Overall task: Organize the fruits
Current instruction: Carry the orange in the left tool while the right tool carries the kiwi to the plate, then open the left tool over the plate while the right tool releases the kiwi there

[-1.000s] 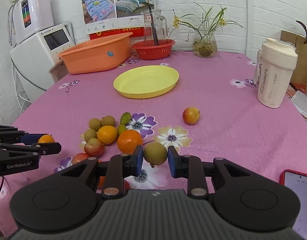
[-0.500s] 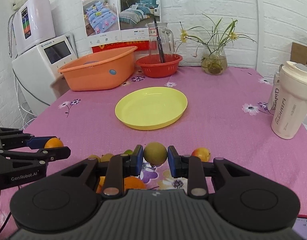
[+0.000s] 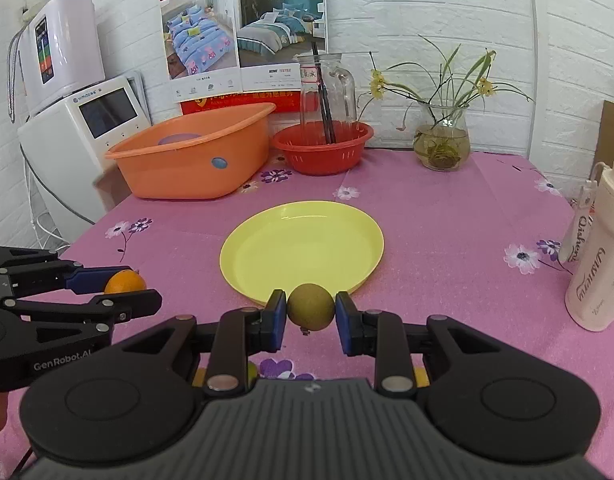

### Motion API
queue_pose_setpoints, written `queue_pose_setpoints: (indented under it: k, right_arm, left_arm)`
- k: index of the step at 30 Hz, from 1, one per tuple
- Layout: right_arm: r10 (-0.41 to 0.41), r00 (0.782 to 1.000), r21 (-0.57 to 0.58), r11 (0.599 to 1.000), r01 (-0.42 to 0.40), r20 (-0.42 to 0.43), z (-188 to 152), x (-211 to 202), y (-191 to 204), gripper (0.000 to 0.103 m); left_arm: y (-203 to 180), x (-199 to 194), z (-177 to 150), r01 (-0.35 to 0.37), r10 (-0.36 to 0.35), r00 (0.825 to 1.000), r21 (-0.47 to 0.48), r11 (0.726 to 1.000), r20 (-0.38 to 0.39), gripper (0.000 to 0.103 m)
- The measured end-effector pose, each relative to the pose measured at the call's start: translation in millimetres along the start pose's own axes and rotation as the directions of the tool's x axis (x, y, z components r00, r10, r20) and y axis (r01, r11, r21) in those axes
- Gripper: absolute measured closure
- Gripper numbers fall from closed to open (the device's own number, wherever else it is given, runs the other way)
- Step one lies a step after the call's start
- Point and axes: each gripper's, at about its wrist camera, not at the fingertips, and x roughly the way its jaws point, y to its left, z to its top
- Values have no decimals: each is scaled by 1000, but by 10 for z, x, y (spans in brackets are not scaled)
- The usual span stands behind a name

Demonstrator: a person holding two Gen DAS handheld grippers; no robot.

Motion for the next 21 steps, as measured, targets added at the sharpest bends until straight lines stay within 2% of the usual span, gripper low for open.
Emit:
queue_pose_setpoints:
  k: [9, 21]
  right_arm:
    - [0, 999, 39, 999, 1, -44, 179, 376, -126, 24]
    - [12, 996, 57, 998, -7, -90, 252, 760, -182, 24]
  left_arm:
    - [-20, 321, 194, 43, -45, 998, 38, 998, 43, 74]
    - [118, 819, 285, 44, -44, 999, -16, 999, -16, 74]
